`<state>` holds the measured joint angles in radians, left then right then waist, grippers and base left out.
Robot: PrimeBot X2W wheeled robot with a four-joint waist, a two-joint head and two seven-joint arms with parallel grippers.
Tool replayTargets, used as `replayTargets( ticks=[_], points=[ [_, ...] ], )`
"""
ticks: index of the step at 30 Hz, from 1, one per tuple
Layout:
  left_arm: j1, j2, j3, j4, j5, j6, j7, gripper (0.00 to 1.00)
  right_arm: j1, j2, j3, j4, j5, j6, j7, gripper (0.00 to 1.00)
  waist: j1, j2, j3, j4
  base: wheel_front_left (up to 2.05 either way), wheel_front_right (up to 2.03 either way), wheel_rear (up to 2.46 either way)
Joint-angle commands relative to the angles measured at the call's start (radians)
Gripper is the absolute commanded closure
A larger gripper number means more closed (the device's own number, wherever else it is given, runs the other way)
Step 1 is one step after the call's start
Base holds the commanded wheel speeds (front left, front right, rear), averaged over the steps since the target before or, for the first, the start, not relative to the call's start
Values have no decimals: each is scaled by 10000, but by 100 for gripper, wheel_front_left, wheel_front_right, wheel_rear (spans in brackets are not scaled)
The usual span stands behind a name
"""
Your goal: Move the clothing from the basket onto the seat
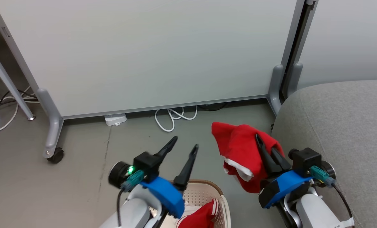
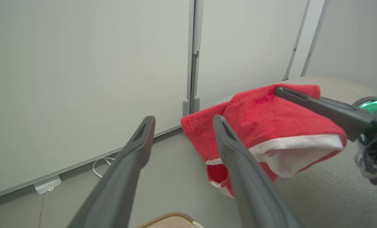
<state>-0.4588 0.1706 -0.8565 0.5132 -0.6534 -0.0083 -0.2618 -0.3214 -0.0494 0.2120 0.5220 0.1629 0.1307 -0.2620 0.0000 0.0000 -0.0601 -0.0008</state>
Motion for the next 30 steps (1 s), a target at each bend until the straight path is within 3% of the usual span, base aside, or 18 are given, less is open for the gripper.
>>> replayTargets(
  ticks=[1, 8, 16, 30],
  points=[
    [442, 175, 382, -296, 294, -10, -45, 0, 197, -20, -128, -187, -97, 1, 18, 100, 0, 0, -2, -64, 0, 0, 0],
    [2199, 426, 2148, -1538, 1309, -173, -46, 0, 726, -17, -454, -842, -414, 1, 363, 100, 0, 0, 15, -189, 0, 0, 0],
    [3580, 253, 3594, -2241, 2324, -654, -47, 0, 1130, -18, -784, -1471, -412, 1, 616, 100, 0, 0, 1, -221, 0, 0, 0],
    [3839, -252, 4262, -1887, 3037, -1154, -47, 0, 1457, -17, -968, -1945, -303, 1, 807, 100, 0, 0, 74, -438, 0, 0, 0]
  ],
)
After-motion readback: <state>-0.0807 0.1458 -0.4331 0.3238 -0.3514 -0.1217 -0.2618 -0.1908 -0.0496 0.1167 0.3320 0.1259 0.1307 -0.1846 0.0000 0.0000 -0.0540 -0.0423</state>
